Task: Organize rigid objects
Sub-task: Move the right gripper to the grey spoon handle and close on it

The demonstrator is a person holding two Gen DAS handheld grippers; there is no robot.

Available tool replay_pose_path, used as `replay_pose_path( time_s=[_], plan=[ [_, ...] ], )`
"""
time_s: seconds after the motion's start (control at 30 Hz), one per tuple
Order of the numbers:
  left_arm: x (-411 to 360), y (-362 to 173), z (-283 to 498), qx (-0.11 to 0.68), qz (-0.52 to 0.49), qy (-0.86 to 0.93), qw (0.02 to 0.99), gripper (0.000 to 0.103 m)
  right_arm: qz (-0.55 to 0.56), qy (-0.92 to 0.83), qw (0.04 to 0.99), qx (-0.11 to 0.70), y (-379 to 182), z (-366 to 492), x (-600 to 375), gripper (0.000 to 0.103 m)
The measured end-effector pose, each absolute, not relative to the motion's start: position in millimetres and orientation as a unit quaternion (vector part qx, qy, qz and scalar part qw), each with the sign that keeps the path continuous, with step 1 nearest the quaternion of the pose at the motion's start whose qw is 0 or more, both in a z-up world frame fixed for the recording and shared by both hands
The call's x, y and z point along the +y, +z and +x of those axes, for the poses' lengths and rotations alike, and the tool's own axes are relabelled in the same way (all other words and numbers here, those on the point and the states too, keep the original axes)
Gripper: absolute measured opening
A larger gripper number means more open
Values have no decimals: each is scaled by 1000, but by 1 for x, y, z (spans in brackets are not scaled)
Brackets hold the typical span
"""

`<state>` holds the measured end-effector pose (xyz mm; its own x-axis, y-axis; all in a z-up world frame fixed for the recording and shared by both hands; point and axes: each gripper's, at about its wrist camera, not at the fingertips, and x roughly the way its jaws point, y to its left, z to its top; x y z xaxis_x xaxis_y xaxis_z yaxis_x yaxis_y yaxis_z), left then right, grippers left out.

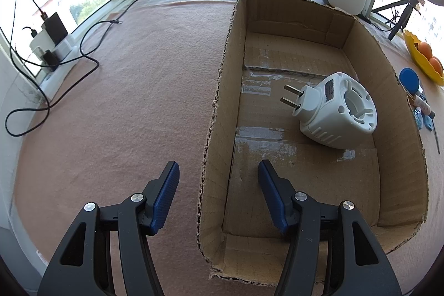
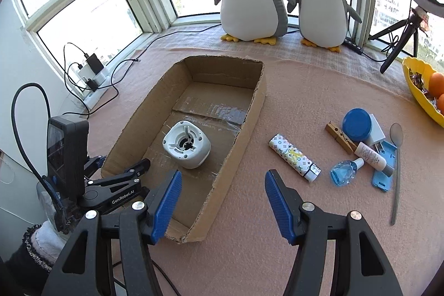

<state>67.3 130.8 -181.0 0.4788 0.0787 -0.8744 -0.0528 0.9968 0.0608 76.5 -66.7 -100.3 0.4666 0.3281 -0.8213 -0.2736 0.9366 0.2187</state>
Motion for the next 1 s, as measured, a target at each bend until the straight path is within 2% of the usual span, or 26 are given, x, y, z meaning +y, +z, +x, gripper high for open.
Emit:
replay_pose_path(
  time_s=[0.33, 0.73, 0.83, 1.0],
  plan=[
    [129, -181, 69, 510, 17, 42, 859, 59, 69, 71, 878, 469, -96, 85, -167, 58],
    [127, -180, 71, 513, 24, 48, 857, 59, 73, -25, 869, 489, -127, 116, -272, 58],
    [127, -180, 71, 513, 25, 50, 857, 59, 75, -20, 859, 505, -139, 128, -282, 47],
    [127, -180, 72, 515, 24, 53, 855, 59, 68, -13, 846, 529, -159, 146, -286, 34]
  ],
)
